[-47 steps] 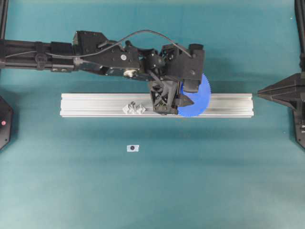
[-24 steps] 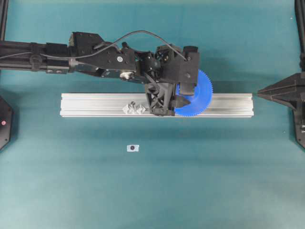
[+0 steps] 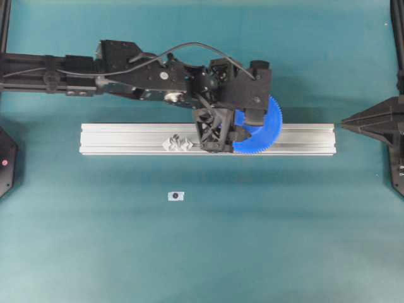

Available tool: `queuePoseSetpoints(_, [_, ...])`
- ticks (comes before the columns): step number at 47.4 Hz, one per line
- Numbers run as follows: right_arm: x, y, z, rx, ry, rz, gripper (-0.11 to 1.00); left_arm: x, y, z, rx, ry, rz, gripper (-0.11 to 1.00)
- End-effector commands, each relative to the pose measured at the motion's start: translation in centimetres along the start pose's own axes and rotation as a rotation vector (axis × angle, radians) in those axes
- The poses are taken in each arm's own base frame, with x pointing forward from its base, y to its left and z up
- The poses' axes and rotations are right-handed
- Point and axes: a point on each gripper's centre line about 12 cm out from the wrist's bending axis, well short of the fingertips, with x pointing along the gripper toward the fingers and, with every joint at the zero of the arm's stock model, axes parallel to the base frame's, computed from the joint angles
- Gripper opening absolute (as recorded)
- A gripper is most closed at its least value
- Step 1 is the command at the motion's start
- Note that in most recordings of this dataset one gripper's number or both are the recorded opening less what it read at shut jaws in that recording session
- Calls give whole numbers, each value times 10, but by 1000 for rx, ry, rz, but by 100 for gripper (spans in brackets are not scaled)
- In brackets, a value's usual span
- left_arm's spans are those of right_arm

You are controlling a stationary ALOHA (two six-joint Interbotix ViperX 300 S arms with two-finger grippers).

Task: Find the location of the shaft and insert the large gear.
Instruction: 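Align the gear's center hole above the left metal shaft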

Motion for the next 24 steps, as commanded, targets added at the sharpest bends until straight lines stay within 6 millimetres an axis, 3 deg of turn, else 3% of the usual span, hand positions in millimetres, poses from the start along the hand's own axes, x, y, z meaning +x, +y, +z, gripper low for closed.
queuePoseSetpoints(1, [1,0,3,12,-10,-1,0,-4,-3,11,18,-19,1,71])
queuePoseSetpoints(24, [0,0,3,12,-11,-1,0,-4,-8,3,17,60,-24,72])
